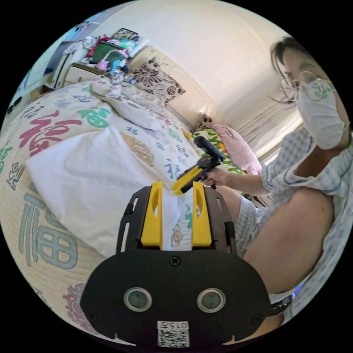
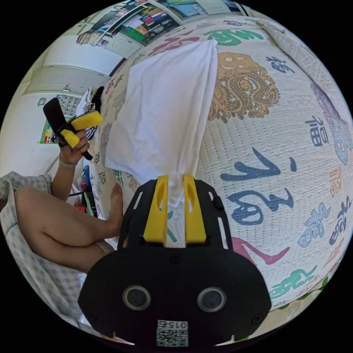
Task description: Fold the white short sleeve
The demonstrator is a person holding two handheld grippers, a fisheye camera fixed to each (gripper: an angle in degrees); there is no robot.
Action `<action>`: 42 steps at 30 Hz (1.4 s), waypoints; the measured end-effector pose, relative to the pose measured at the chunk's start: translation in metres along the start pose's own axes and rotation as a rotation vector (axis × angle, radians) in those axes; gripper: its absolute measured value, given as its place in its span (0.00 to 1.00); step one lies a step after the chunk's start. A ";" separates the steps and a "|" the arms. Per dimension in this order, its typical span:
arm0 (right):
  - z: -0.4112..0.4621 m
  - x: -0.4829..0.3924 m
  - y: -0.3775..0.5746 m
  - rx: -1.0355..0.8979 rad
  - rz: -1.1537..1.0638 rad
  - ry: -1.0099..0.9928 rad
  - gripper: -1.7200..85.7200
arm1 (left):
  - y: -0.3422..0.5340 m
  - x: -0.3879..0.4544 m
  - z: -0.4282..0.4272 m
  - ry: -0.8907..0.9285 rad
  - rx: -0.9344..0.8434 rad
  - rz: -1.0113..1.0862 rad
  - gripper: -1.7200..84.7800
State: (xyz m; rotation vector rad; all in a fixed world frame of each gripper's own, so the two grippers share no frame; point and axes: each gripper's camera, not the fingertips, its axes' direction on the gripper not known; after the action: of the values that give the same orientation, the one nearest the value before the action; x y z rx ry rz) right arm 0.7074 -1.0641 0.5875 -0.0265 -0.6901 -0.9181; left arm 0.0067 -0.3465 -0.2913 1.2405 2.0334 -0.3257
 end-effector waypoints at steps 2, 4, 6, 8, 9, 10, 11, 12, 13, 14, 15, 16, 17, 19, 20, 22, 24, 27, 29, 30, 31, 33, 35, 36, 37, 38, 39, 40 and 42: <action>-0.001 0.007 0.008 0.021 0.016 0.029 0.04 | 0.008 -0.017 -0.005 -0.155 -0.010 -0.055 0.16; -0.007 0.014 0.016 0.031 0.026 0.042 0.03 | 0.017 -0.031 0.002 -0.285 -0.078 -0.110 0.15; -0.012 0.022 0.026 0.038 0.043 0.067 0.03 | 0.027 -0.043 0.009 -0.366 -0.138 -0.129 0.15; -0.017 0.033 0.038 0.042 0.069 0.065 0.03 | 0.031 -0.050 0.005 -0.335 -0.070 -0.128 0.15; -0.018 0.035 0.041 0.047 0.077 0.054 0.03 | 0.030 -0.052 0.002 -0.314 -0.067 -0.141 0.15; -0.021 0.039 0.045 0.053 0.076 0.030 0.04 | 0.028 -0.054 -0.005 -0.281 -0.068 -0.165 0.16; -0.026 0.041 0.049 0.067 0.070 -0.004 0.05 | 0.029 -0.054 -0.014 -0.280 -0.052 -0.178 0.16; -0.030 0.042 0.051 0.081 0.067 -0.017 0.06 | 0.030 -0.052 -0.019 -0.284 -0.038 -0.181 0.16; -0.038 0.044 0.054 0.116 0.061 -0.023 0.08 | 0.033 -0.049 -0.030 -0.295 -0.008 -0.185 0.16; -0.049 0.047 0.054 0.154 0.051 -0.003 0.09 | 0.037 -0.047 -0.038 -0.313 0.006 -0.204 0.17; -0.054 0.049 0.053 0.175 0.051 0.014 0.10 | 0.039 -0.048 -0.042 -0.324 0.007 -0.223 0.17; -0.065 0.054 0.047 0.218 0.057 0.037 0.11 | 0.044 -0.050 -0.048 -0.342 0.007 -0.274 0.18; -0.076 0.060 0.038 0.267 0.057 0.024 0.12 | 0.052 -0.055 -0.051 -0.341 0.016 -0.342 0.18; -0.089 0.069 0.019 0.338 0.026 -0.026 0.13 | 0.065 -0.065 -0.050 -0.257 0.038 -0.416 0.19; -0.094 0.076 0.003 0.377 0.028 -0.050 0.13 | 0.072 -0.071 -0.045 -0.185 0.040 -0.454 0.19; -0.096 0.087 -0.023 0.414 0.053 -0.085 0.14 | 0.076 -0.076 -0.039 -0.112 0.049 -0.476 0.18; -0.094 0.097 -0.049 0.408 0.086 -0.089 0.14 | 0.074 -0.077 -0.037 -0.099 0.059 -0.468 0.17; -0.082 0.108 -0.083 0.314 0.149 0.009 0.11 | 0.072 -0.087 -0.041 -0.162 0.010 -0.491 0.12; -0.079 0.115 -0.093 0.270 0.175 0.088 0.04 | 0.082 -0.098 -0.049 -0.136 0.023 -0.499 0.09; -0.079 0.117 -0.094 0.268 0.184 0.108 0.03 | 0.085 -0.100 -0.051 -0.126 0.037 -0.505 0.08; -0.082 0.121 -0.094 0.275 0.192 0.119 0.03 | 0.091 -0.105 -0.055 -0.107 0.063 -0.519 0.08; -0.086 0.126 -0.091 0.289 0.190 0.101 0.03 | 0.095 -0.110 -0.060 -0.080 0.080 -0.526 0.08; -0.091 0.132 -0.082 0.315 0.158 0.053 0.04 | 0.091 -0.117 -0.070 -0.021 0.055 -0.506 0.11; -0.094 0.135 -0.078 0.330 0.159 0.039 0.04 | 0.090 -0.119 -0.074 0.000 0.052 -0.500 0.12; -0.102 0.140 -0.069 0.375 0.164 0.000 0.05 | 0.087 -0.122 -0.089 0.026 0.085 -0.473 0.14; -0.109 0.147 -0.062 0.412 0.148 -0.049 0.06 | 0.084 -0.125 -0.109 0.009 0.130 -0.446 0.15; -0.111 0.150 -0.059 0.424 0.131 -0.074 0.07 | 0.082 -0.127 -0.121 -0.017 0.149 -0.431 0.16; -0.114 0.157 -0.056 0.425 0.095 -0.115 0.09 | 0.076 -0.134 -0.145 -0.105 0.182 -0.414 0.17; -0.112 0.170 -0.058 0.389 0.066 -0.164 0.11 | 0.065 -0.148 -0.175 -0.236 0.255 -0.390 0.18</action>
State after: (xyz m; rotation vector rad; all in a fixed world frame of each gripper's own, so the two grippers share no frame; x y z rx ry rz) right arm 0.7946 -1.2568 0.5787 0.2217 -1.0062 -0.7110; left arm 0.0246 -0.3167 -0.0553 0.8874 2.0594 -0.8965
